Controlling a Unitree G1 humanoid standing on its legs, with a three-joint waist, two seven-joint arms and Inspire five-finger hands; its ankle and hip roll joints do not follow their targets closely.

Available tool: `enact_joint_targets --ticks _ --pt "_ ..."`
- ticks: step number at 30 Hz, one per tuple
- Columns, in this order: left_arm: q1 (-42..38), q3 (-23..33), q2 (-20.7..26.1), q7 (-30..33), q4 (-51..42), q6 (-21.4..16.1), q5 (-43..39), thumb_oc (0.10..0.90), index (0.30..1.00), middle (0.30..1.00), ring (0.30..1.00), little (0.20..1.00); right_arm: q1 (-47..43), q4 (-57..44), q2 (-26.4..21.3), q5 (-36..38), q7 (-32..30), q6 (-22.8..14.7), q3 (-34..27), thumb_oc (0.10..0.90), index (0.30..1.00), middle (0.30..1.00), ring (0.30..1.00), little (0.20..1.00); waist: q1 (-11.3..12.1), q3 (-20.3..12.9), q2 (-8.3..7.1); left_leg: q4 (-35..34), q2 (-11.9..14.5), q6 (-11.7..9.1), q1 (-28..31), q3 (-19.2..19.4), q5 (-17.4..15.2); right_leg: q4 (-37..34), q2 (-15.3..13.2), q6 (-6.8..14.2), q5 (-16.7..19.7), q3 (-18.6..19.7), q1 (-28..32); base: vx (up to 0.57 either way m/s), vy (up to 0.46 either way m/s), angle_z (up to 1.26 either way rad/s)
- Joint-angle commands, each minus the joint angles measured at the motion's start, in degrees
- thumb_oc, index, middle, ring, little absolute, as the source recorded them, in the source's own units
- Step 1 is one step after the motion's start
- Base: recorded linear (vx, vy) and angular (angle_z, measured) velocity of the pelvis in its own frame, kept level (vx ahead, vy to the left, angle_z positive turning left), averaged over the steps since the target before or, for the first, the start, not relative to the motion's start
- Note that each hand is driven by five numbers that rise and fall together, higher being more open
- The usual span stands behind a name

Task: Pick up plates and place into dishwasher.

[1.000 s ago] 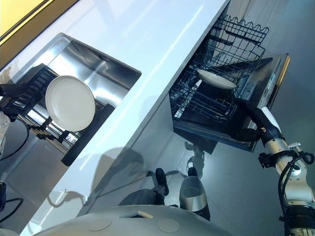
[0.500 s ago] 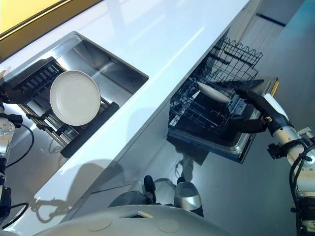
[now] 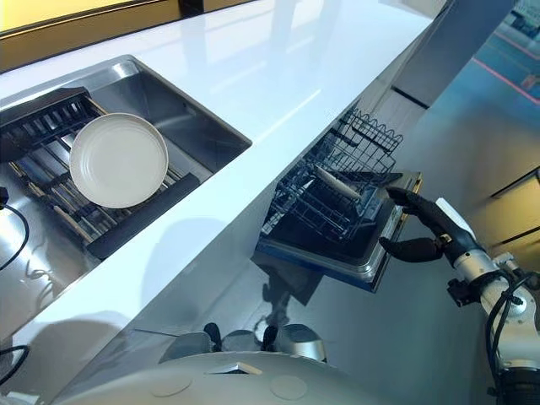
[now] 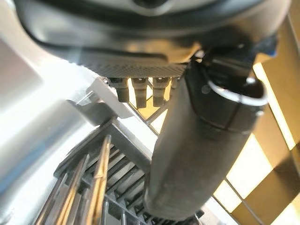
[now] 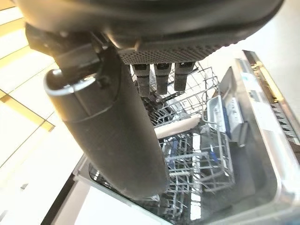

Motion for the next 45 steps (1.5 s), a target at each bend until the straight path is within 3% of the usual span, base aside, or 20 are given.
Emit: enact_joint_targets --ticks 1,14,22,28,31,37,42,45 --pt "0.7 3.4 5.1 0.6 -4.1 -3.6 1.6 0.800 0.900 0.900 0.900 0.900 -4.1 -1.4 -1.3 4.6 -2.9 -4.6 -4.9 0.800 0.900 0.900 0.900 0.900 0.7 -3.9 1.71 -0.4 0.2 0.5 -0.7 1.5 -2.3 1.2 1.3 3.4 10.4 -0.2 -10.3 -0.05 -0.112 0.02" --pt "-4.9 1.1 7.7 4.2 -9.0 -3.7 -1.4 0.800 0.900 0.900 0.900 0.900 -5.7 -0.2 4.9 3.4 -7.7 -5.0 -1.7 0.800 0.900 0.900 0.900 0.900 2.2 0.2 -1.53 3.6 2.9 0.7 -8.9 1.0 -1.9 3.2 3.2 3.5 11.7 0.5 -16.0 -0.06 -0.079 0.00" --pt "-11.8 -3.9 8.2 10.6 -11.9 -4.9 -2.5 0.800 0.900 0.900 0.900 0.900 -10.2 0.1 5.3 3.9 -12.2 -4.3 1.9 0.800 0.900 0.900 0.900 0.900 3.0 4.7 -3.33 5.4 4.2 0.3 -15.2 0.1 -1.9 3.6 4.4 3.4 11.4 0.6 -20.5 -0.20 -0.053 0.04" --pt "-16.5 -6.6 7.4 12.6 -12.2 -6.0 -3.9 0.800 0.900 0.900 0.900 0.900 -11.0 0.8 5.6 5.9 -15.0 -5.3 4.3 0.800 0.900 0.900 0.900 0.900 3.3 6.1 -5.87 5.5 5.3 -0.3 -17.6 -0.3 -1.7 3.5 5.0 3.4 11.2 -0.2 -22.6 -0.12 -0.088 0.00" --pt "-17.2 -7.5 6.0 13.0 -11.0 -6.4 -1.2 0.800 0.900 0.900 0.900 0.900 -10.3 0.1 5.5 7.7 -14.4 -5.2 4.4 0.800 0.900 0.900 0.900 0.900 2.9 6.0 -6.07 4.9 5.0 -0.3 -17.3 -0.4 -2.0 3.5 4.9 3.2 11.1 -0.3 -22.9 -0.05 -0.036 0.04" --pt "-16.3 -6.3 3.9 15.2 -9.2 -8.8 0.3 0.800 0.900 0.900 0.900 0.900 -10.1 -1.8 6.3 8.7 -12.7 -4.3 4.6 0.800 0.900 0.900 0.900 0.900 2.1 4.4 -3.66 1.7 3.4 -0.3 -14.3 0.5 -1.9 3.2 4.3 2.7 10.1 -1.0 -21.8 -0.02 0.034 0.02" --pt "-11.7 -2.2 0.5 17.9 -8.3 -11.8 1.4 0.800 0.900 0.900 0.900 0.900 -10.2 -3.6 8.4 6.5 -11.6 -3.5 4.4 0.800 0.900 0.900 0.900 0.900 1.1 1.5 1.62 -3.1 1.2 -0.4 -10.7 0.8 -0.4 2.6 4.0 1.8 7.9 -0.8 -19.1 -0.05 0.102 0.02" --pt "-6.5 1.7 -2.9 18.1 -8.2 -13.7 2.7 0.800 0.900 0.900 0.900 0.900 -10.4 -4.8 10.2 4.9 -10.8 -2.4 4.4 0.800 0.900 0.900 0.900 0.900 0.9 -1.4 5.70 -6.2 -0.3 -0.5 -8.1 0.3 0.8 1.9 3.5 1.2 6.3 -0.5 -16.8 -0.04 0.102 -0.06"
